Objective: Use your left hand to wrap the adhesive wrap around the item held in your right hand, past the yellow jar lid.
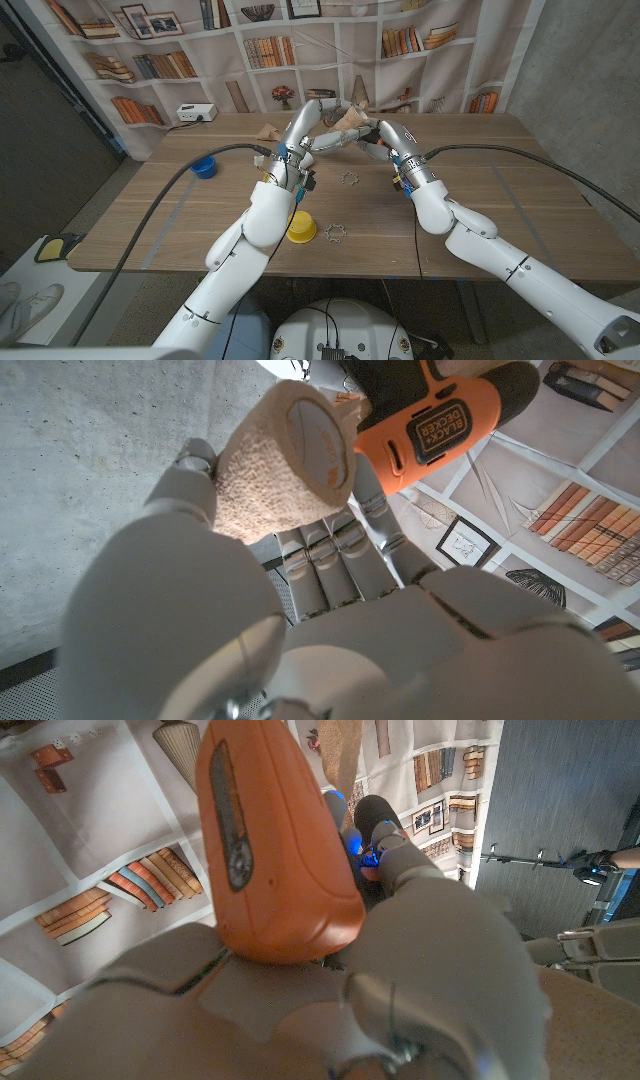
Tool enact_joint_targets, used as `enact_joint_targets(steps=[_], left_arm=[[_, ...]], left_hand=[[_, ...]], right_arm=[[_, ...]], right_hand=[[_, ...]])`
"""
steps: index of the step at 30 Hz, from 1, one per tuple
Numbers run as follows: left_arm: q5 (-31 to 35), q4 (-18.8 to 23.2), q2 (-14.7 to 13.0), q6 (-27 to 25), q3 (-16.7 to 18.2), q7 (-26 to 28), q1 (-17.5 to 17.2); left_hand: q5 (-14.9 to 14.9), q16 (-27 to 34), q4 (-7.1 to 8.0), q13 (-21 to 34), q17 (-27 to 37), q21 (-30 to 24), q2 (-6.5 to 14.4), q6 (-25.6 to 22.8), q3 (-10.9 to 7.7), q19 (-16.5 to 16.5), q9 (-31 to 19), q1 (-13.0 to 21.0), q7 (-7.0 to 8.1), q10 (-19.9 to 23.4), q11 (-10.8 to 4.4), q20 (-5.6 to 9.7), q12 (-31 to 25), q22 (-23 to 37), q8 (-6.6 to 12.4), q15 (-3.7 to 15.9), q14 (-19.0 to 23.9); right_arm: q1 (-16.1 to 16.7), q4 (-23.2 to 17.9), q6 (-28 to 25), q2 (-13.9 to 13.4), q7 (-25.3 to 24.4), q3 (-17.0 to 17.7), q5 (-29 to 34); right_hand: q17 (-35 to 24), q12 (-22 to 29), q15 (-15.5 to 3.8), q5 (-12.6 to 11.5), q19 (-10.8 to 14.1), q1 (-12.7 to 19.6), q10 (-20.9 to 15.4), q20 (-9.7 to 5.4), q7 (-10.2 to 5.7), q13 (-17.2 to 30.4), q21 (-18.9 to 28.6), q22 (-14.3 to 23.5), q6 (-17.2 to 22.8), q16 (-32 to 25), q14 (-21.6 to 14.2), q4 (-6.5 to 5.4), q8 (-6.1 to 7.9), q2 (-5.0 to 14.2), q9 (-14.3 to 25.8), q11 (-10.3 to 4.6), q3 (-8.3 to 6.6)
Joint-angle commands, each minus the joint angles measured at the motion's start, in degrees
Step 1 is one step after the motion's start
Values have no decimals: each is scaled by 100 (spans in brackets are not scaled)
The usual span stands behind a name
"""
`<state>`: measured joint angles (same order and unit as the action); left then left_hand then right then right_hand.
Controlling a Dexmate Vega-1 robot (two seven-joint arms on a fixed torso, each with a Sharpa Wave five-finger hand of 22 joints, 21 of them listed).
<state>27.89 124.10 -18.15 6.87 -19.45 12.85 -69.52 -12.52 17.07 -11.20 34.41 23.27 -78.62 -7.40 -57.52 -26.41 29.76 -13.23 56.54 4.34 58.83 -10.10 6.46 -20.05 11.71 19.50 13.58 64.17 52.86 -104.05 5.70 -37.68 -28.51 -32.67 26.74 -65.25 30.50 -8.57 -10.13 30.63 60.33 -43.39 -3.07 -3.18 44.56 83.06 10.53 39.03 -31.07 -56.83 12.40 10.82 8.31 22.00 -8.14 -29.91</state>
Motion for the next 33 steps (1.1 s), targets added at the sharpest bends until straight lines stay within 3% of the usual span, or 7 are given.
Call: enact_joint_targets(steps=[1, 18, 33], left_arm=[[-402, 20, -132, -99, -28, -25, -86], [-594, 184, -271, -209, 40, 88, -310], [-788, 304, -336, -374, 270, 313, -737]], left_hand=[[-36, -32, 153, 17, 21, -41, 1166, -91, -162, -25, -62, 1134, 67, 28, -3, -17, 15, -11, 27, -9, 8], [-37, -41, 148, 35, 27, -104, 1160, -84, -163, -49, -69, 1138, 41, 41, 18, -21, 32, -52, 10, -4, 11], [-41, -56, 155, 29, 25, -149, 1165, -87, -168, -71, -75, 1125, 38, 58, 7, -14, 58, -79, -3, -9, 10]], right_arm=[[19, 3, -59, -21, -147, 132, -60], [37, 0, -43, -39, -242, 274, -221], [186, -131, -58, -146, -335, 427, -322]], right_hand=[[1, 18, -428, 13, 24, -140, -114, -876, -329, 11, 399, 15, 364, 15, -65, -688, 27, 229, 25, -52, -725], [12, 14, -429, 13, 26, -143, -112, -877, -336, 18, 390, 14, 361, 21, -60, -684, 23, 229, 24, -62, -724], [10, 11, -430, 12, 30, -141, -111, -880, -334, 25, 383, 13, 364, 12, -74, -679, 24, 230, 23, -51, -724]])
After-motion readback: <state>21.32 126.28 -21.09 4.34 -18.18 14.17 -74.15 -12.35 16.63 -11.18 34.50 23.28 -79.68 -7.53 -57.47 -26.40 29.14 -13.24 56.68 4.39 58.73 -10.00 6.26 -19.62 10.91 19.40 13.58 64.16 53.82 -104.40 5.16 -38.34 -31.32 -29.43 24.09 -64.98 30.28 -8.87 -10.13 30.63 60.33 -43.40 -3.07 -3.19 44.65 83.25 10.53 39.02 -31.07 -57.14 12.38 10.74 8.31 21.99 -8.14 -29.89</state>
